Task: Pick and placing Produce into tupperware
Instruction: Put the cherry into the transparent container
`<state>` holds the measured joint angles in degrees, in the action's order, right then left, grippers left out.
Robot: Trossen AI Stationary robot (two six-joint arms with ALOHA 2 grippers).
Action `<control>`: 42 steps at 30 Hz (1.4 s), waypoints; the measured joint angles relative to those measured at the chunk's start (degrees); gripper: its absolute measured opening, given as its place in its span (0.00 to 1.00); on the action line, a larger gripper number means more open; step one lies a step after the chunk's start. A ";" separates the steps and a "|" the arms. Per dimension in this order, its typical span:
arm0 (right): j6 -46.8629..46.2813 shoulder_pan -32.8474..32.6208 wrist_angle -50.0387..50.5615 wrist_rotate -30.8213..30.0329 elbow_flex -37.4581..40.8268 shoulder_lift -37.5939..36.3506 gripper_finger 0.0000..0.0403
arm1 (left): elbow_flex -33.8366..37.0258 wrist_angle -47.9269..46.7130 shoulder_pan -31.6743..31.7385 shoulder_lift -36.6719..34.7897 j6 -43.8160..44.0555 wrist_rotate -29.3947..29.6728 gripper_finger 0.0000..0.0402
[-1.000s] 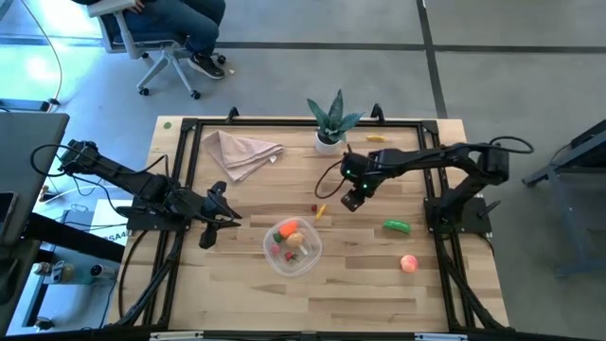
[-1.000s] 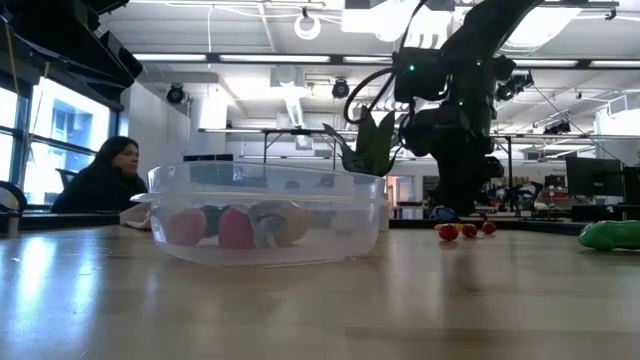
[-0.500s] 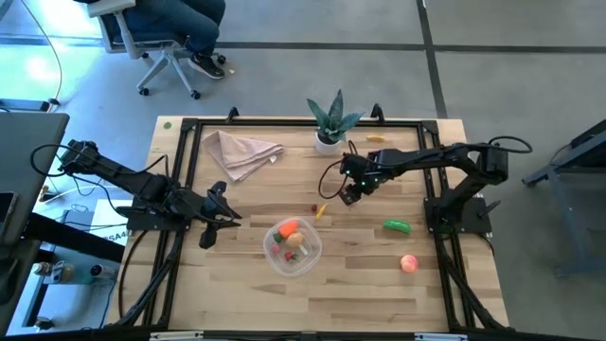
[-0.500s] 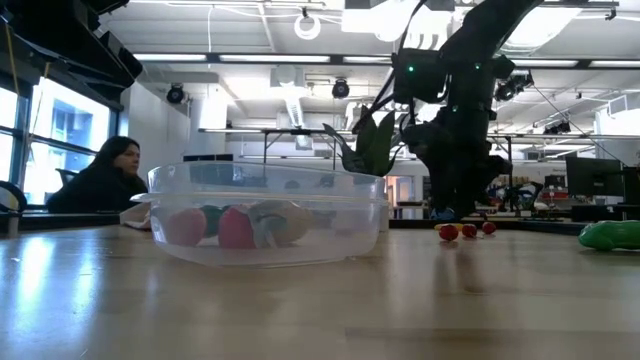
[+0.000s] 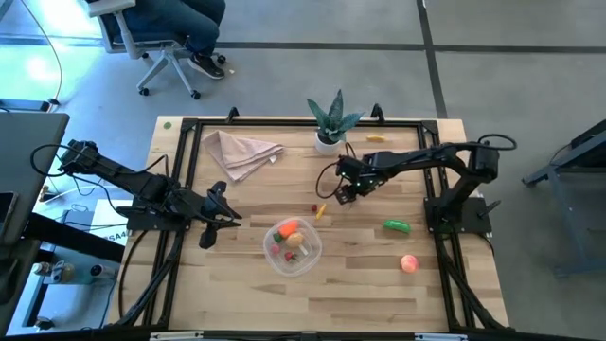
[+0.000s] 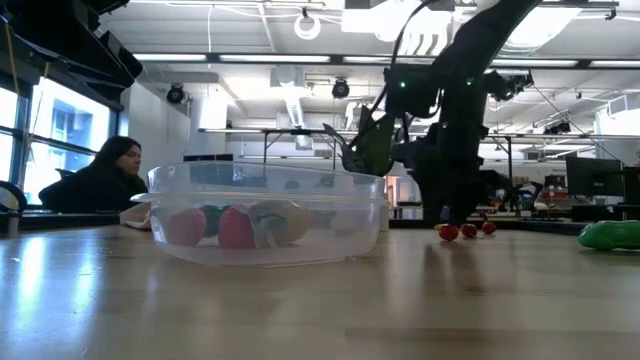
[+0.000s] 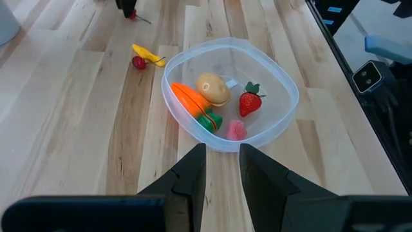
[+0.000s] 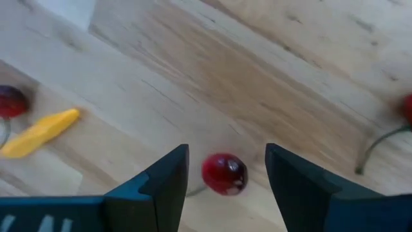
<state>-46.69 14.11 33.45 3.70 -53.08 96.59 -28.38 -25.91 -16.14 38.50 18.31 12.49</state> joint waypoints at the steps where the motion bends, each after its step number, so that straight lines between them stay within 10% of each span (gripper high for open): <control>1: -0.34 -0.02 0.23 0.39 0.00 0.59 0.49 | 0.00 0.00 0.00 -0.02 0.00 0.00 0.21; 42: -0.89 -2.08 2.67 -0.04 -0.15 2.41 0.38 | 0.00 0.00 0.00 -0.02 0.00 0.00 0.21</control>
<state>-47.58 12.03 36.12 3.66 -53.23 99.00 -28.38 -25.91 -16.14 38.48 18.31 12.49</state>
